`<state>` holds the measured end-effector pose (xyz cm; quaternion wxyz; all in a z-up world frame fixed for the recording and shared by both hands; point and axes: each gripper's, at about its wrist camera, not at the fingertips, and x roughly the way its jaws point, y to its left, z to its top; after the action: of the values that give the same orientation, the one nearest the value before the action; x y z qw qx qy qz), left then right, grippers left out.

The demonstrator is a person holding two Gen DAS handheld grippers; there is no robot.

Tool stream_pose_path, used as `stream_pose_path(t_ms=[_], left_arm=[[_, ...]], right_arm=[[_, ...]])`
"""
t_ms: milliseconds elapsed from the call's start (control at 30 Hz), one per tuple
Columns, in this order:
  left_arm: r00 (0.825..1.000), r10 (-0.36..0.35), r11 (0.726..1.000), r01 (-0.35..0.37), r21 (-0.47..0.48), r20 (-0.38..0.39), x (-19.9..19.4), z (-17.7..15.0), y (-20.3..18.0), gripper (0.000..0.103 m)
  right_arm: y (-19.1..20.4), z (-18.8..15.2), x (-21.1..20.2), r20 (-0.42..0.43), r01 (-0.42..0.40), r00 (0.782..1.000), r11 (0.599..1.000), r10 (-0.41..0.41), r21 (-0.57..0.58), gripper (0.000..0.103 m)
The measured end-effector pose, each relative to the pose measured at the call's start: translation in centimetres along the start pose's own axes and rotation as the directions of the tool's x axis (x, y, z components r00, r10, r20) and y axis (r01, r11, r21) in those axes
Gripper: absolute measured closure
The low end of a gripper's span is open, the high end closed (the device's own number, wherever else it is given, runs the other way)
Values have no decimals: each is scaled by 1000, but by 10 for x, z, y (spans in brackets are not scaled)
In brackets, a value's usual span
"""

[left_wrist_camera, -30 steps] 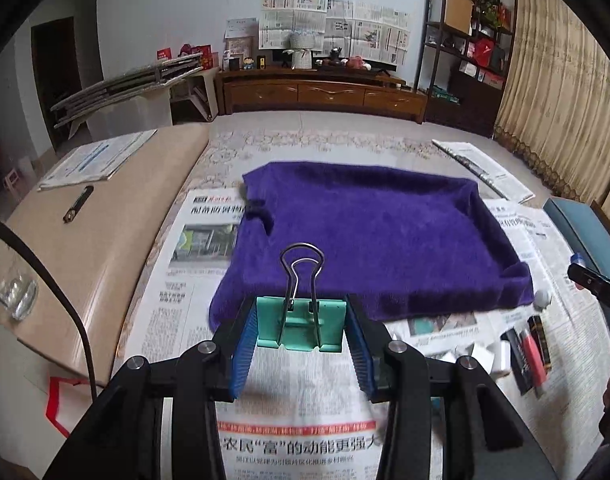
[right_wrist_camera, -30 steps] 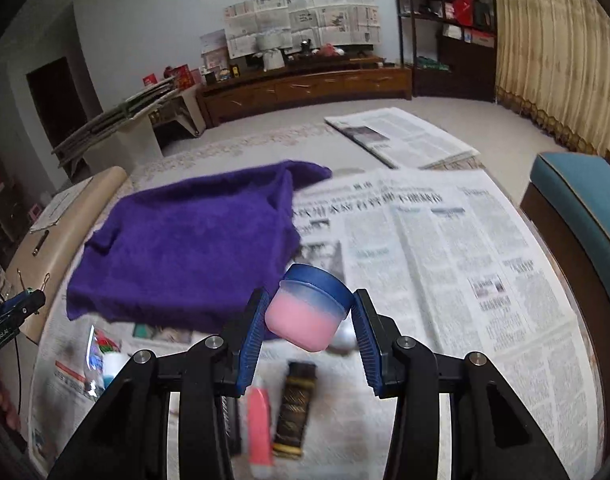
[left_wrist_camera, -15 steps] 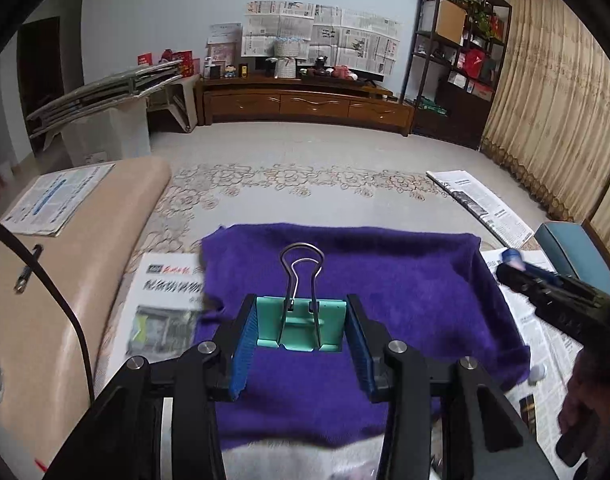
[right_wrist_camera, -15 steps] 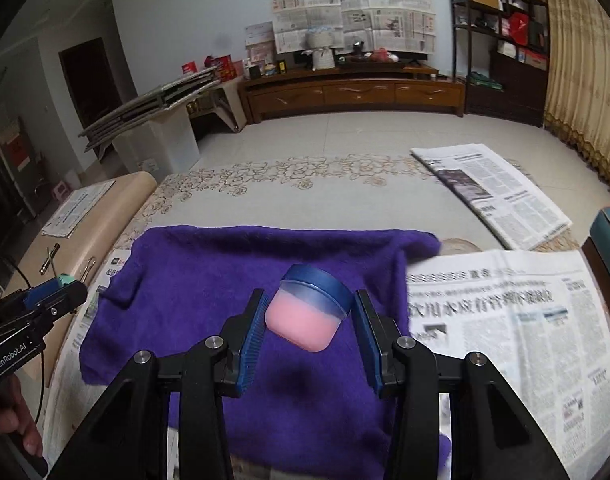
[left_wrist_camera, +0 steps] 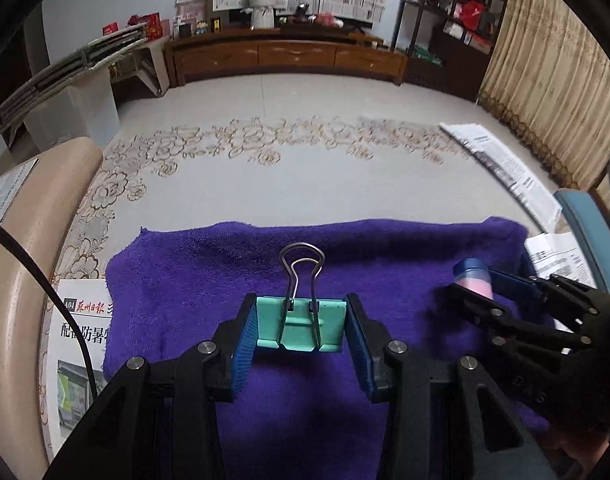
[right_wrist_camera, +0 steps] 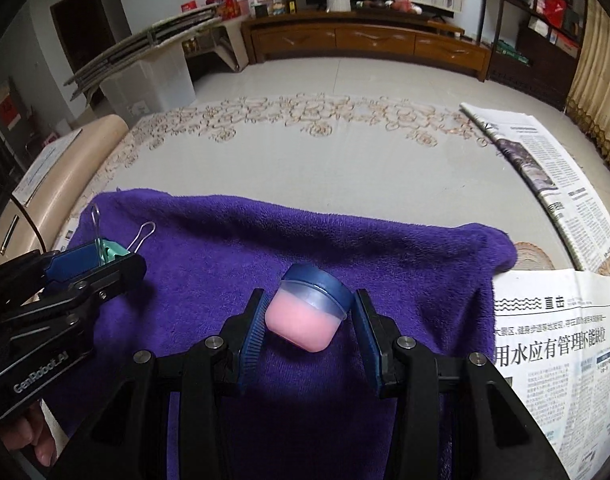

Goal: Organize rigid objects
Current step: 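Carry the jar with the right tool onto the purple towel while the left tool sets the clip there, then grasp the clear pill bottle with the left tool while the right tool moves toward the USB light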

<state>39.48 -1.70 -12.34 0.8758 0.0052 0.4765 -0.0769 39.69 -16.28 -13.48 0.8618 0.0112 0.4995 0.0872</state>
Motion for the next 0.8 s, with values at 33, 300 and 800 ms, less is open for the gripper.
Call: stream_pose_path(t_ms=[33,300,800], left_arm=[[1000,5,1000,-5,0,-10,3,0,0,63],[995,43,999,-41,19,-95,26,-3,7,62],[997,24,999,-27,-42,-73,-12,-26,16,14]], right_arm=[[0,0,3,-14,2,1000,1000,-2,-4,60],[0,-3,10,-59,-2,998,999,0,-41,60],[-26,-32,-46,-16,-85,996,996,85,30,6]])
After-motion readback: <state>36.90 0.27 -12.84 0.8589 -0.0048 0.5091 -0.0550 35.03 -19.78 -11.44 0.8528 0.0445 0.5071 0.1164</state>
